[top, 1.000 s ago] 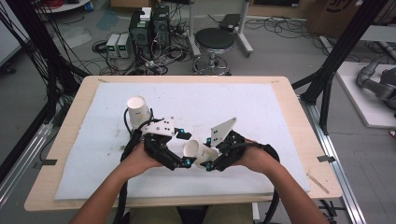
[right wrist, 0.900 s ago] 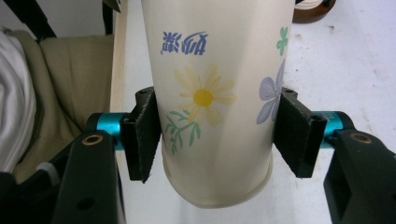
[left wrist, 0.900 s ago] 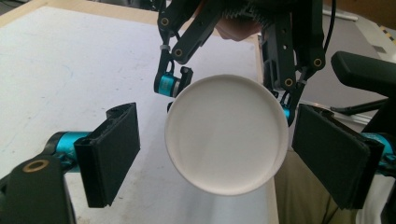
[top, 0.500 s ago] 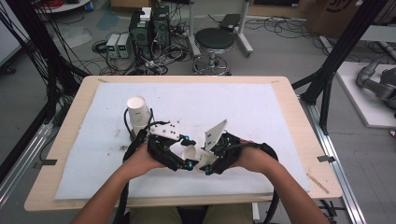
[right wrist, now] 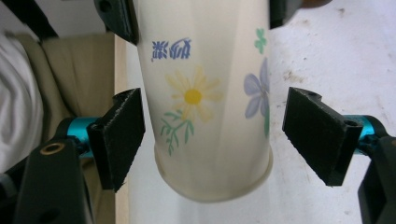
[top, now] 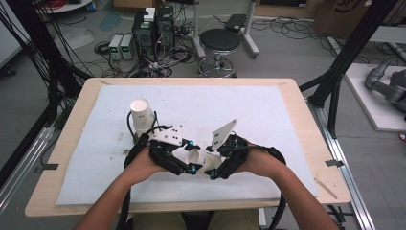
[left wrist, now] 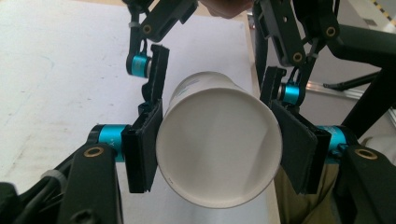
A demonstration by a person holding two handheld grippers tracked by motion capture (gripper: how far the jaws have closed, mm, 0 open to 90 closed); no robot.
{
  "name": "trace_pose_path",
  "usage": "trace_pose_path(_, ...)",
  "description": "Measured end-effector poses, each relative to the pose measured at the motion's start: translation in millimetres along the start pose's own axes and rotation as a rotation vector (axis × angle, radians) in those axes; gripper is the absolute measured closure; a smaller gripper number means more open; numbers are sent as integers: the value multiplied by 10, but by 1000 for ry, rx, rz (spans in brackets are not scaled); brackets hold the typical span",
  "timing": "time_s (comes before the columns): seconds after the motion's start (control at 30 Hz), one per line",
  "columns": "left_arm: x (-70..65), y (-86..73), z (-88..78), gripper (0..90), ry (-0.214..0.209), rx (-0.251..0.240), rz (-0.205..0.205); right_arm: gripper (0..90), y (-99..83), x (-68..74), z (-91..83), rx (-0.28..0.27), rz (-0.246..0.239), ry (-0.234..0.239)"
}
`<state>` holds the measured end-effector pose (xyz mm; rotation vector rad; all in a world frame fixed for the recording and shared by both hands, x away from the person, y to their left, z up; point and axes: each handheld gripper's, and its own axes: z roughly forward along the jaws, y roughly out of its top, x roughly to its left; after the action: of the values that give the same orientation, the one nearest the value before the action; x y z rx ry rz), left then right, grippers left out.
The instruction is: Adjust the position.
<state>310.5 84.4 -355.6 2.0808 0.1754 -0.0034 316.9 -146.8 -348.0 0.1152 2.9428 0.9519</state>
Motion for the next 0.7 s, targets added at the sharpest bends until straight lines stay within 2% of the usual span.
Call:
trace_pose_path(0.17, 25, -61, -68, 374, 9, -53, -32, 213, -64, -29, -89, -80, 39, -7)
trace_pose_path(0.23, 31, -89, -97, 374, 17, -81, -44, 210, -93, -32, -119, -109, 49, -24)
trace_pose_path(0.37, 32, -139, -141, 373, 30, -113, -51, 209, -180, -41, -185, -193, 97, -51)
trace_pose_path(0.47, 21, -161, -170, 373, 43, -137, -44, 207, -269, -38, -223, -244, 114, -68)
trace_pose_path(0.6, 21, -186, -199, 373, 53, -193, -53, 206, -395, -14, -241, -312, 151, -88)
trace_pose_path(0.7, 27, -213, -207, 373, 51, -234, -53, 203, -483, 11, -237, -360, 153, -113)
